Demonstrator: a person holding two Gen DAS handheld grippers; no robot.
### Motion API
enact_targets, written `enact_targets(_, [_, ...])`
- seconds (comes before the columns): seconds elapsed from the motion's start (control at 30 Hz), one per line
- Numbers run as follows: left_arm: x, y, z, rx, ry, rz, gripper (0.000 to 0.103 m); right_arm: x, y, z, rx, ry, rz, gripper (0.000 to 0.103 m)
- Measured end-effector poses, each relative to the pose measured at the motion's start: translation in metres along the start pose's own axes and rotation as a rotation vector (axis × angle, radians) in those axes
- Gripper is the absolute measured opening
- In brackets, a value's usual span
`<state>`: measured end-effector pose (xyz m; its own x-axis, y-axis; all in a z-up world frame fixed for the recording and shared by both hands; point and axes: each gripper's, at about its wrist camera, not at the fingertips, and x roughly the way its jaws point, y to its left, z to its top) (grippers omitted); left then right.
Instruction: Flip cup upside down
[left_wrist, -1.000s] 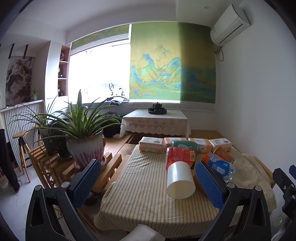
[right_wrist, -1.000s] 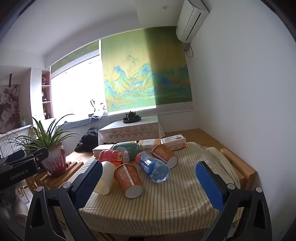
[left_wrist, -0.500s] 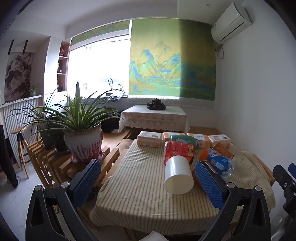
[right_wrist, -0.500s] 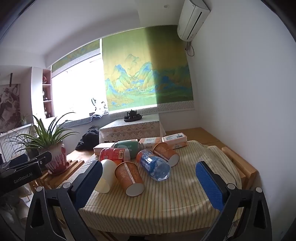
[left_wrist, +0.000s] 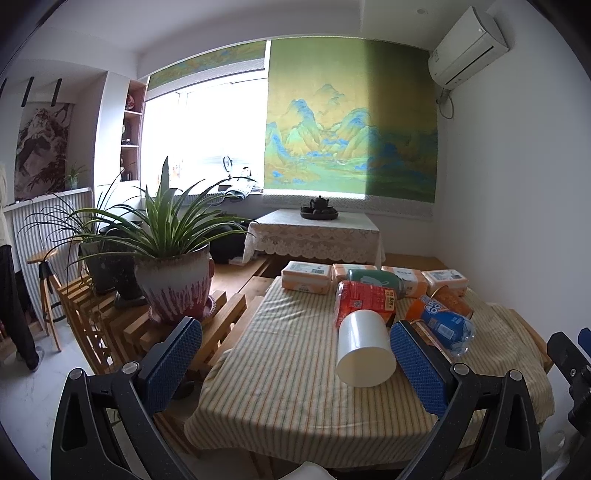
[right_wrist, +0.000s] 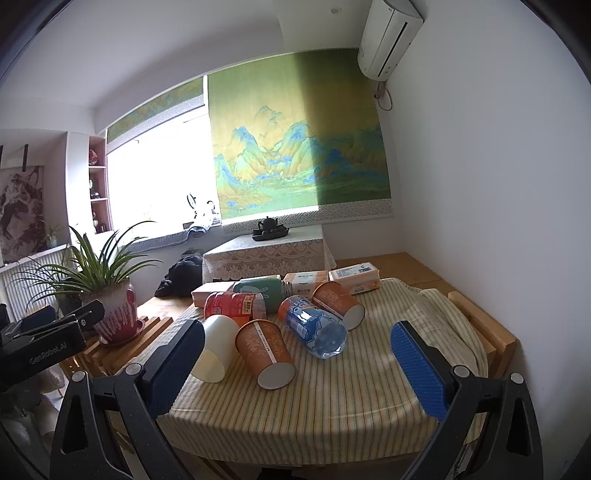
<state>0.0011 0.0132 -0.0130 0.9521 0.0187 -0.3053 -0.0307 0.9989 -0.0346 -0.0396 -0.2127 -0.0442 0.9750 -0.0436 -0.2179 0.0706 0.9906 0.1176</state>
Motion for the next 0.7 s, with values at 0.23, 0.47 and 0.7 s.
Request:
enact_targets(0.23, [0.0022,-0.0019,-0.0021,0.016,-0.004,0.001,0.103,-0.0003,0.0005,0.0011,0.001,0.0,0.001,0.1])
enact_targets(0.47, [0.0043,-0.0029,-0.0031,0.019,0.001,0.001,0.103,0.0037,-0.0008,0.0024,0.005,0.01,0.001,0.1])
enact_targets(0.7, [0.009,-0.0061,-0.0048,0.033,0.014,-0.006,0.103,0.0078,-0.0058,0.0019,0.016,0.018,0.004,0.099])
